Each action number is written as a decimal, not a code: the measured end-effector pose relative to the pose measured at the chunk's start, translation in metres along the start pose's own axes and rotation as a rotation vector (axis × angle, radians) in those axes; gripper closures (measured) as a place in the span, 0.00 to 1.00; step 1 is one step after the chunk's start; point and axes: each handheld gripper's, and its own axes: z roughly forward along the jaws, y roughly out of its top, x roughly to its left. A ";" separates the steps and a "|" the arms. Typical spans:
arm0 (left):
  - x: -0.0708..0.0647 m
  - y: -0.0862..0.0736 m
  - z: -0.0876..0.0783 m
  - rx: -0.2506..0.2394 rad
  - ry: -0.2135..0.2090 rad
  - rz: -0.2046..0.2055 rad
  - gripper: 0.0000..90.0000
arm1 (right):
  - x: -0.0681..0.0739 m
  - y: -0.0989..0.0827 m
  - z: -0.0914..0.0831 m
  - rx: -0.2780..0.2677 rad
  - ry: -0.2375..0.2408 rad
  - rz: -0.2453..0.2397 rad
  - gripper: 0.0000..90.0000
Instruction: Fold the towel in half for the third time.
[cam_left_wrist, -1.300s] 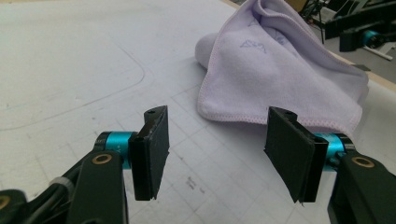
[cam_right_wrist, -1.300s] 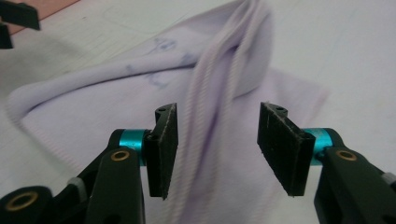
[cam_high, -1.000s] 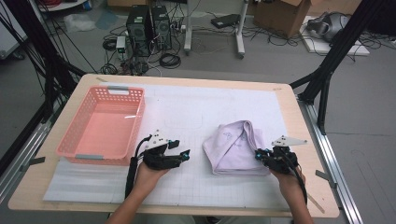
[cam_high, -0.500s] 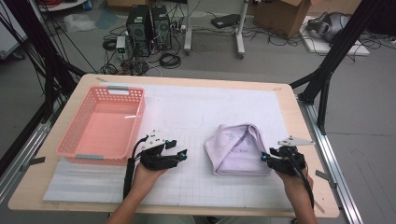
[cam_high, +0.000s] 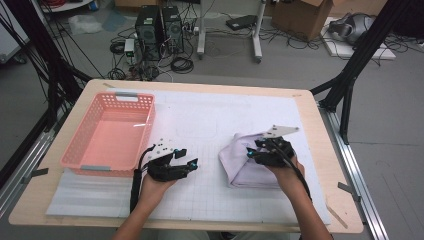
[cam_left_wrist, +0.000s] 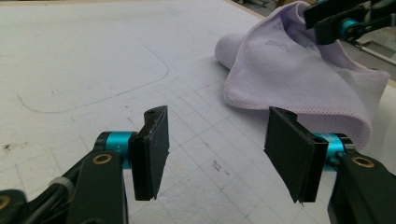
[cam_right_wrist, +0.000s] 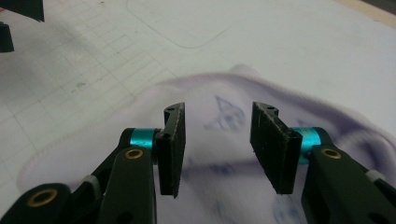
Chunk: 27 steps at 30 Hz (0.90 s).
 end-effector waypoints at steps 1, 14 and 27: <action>0.001 0.000 0.000 0.000 0.002 -0.002 0.45 | 0.002 0.005 0.006 0.013 0.017 -0.007 0.62; 0.002 -0.001 0.000 0.006 0.007 0.001 0.45 | 0.027 0.017 0.063 0.218 0.010 -0.127 0.89; 0.002 -0.001 0.000 0.005 0.010 0.001 0.45 | 0.010 0.003 0.005 -0.034 0.069 -0.019 0.95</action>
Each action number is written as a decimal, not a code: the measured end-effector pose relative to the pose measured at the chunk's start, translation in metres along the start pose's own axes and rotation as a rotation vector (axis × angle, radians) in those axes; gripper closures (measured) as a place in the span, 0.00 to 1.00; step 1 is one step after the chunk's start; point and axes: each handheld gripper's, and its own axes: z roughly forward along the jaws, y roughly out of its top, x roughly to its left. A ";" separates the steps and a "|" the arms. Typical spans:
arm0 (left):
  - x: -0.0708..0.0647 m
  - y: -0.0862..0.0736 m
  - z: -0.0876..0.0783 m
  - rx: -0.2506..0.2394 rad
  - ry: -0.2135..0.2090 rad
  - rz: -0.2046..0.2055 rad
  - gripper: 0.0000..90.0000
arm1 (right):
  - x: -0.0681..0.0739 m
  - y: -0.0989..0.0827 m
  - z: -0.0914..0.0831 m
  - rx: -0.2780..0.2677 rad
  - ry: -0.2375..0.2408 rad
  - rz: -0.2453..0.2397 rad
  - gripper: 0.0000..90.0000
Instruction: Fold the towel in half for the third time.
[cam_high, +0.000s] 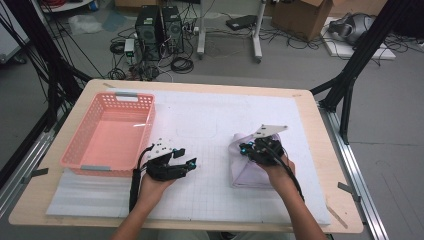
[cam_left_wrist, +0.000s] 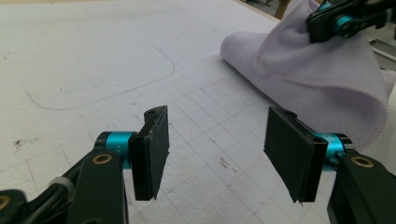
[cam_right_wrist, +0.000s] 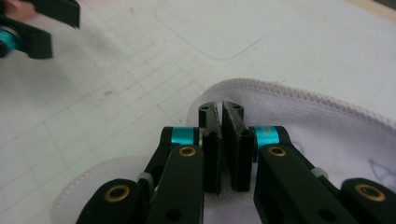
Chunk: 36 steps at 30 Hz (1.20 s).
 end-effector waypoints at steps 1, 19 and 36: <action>0.000 0.000 0.000 -0.001 0.000 -0.001 0.45 | -0.003 -0.006 -0.008 -0.033 0.005 0.016 0.95; -0.001 -0.001 0.001 0.003 0.005 -0.001 0.45 | -0.028 -0.061 -0.075 -0.122 -0.117 0.157 0.69; -0.001 -0.001 0.002 0.006 0.001 0.007 0.45 | -0.029 -0.043 -0.045 0.043 -0.066 0.017 0.96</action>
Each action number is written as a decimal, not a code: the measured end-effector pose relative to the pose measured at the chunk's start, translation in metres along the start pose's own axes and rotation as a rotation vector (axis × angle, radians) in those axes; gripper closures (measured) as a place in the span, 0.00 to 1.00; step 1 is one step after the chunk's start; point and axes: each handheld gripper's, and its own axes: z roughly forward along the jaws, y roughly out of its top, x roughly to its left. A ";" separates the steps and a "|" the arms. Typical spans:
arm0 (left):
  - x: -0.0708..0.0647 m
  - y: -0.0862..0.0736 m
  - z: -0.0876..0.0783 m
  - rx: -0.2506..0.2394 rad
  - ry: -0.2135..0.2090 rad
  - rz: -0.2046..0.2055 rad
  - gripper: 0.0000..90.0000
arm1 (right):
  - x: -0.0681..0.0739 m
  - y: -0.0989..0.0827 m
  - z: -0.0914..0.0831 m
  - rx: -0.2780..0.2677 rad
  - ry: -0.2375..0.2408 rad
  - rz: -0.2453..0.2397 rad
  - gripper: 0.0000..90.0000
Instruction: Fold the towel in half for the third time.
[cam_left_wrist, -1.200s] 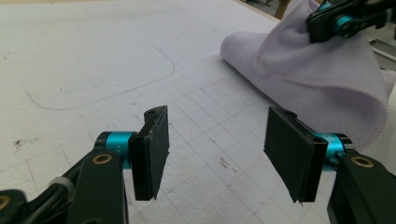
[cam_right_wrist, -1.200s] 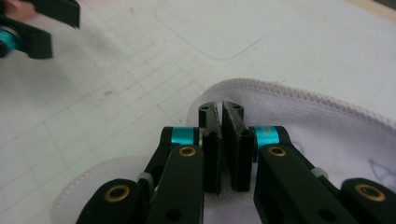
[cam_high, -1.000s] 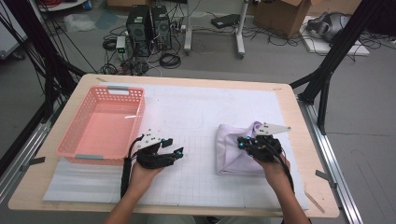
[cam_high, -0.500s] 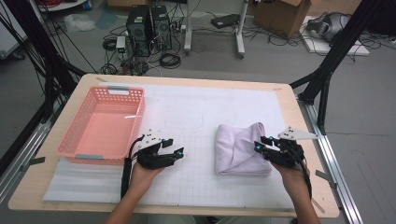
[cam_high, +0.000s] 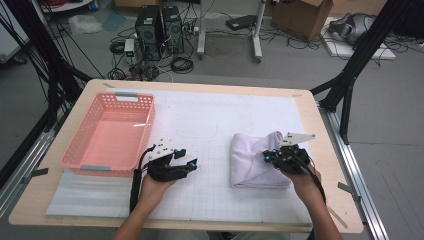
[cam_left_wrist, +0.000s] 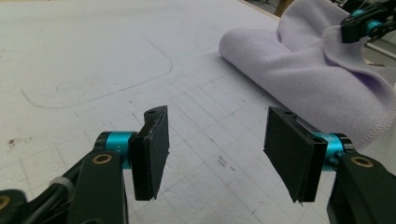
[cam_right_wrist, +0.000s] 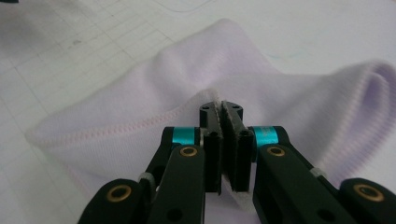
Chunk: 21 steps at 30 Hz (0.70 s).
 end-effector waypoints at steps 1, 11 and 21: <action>0.000 0.000 0.000 -0.003 0.001 -0.004 0.45 | -0.001 -0.003 -0.004 -0.001 -0.005 0.007 0.96; 0.000 0.000 -0.001 -0.005 0.007 -0.005 0.45 | -0.006 -0.057 -0.039 -0.017 -0.020 0.057 0.84; 0.000 0.000 0.000 -0.006 0.009 -0.005 0.45 | -0.013 -0.035 -0.055 -0.132 -0.066 0.117 0.73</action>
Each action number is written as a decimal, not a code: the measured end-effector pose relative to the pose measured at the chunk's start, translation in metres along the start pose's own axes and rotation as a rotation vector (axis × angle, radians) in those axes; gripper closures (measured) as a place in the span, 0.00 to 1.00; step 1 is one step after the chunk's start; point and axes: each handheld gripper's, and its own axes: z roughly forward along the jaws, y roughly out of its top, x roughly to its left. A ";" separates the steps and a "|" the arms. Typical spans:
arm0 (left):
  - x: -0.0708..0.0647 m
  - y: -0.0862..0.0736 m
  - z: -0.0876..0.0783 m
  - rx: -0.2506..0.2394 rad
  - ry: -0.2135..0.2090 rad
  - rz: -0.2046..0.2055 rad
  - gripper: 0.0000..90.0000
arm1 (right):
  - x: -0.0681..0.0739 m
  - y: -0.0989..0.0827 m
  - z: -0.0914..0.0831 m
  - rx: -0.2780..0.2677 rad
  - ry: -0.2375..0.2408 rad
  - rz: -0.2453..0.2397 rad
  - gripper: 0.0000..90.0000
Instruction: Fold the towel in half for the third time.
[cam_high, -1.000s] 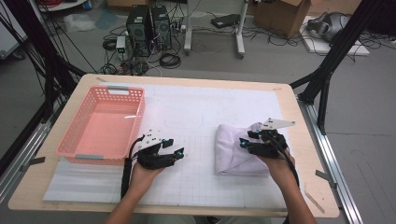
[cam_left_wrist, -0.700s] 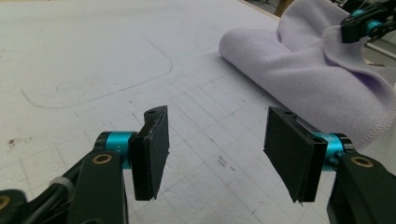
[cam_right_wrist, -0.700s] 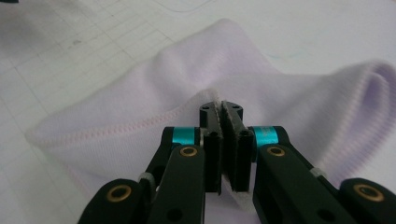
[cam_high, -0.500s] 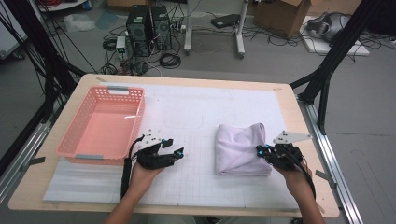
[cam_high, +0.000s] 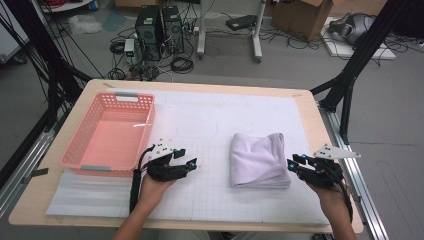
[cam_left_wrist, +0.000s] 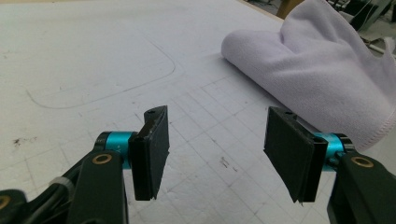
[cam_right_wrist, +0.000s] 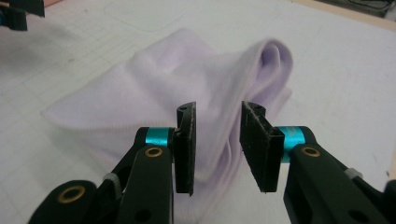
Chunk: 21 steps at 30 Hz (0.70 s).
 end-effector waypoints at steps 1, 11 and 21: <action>0.000 0.000 0.000 0.004 -0.002 0.000 0.45 | 0.002 0.004 0.005 0.005 0.000 -0.010 0.73; 0.000 0.000 -0.001 0.000 -0.004 0.003 0.45 | 0.013 -0.017 0.049 0.187 0.022 -0.065 0.78; 0.000 0.000 0.000 -0.002 0.001 -0.001 0.45 | -0.006 -0.024 0.022 0.114 0.020 0.046 0.68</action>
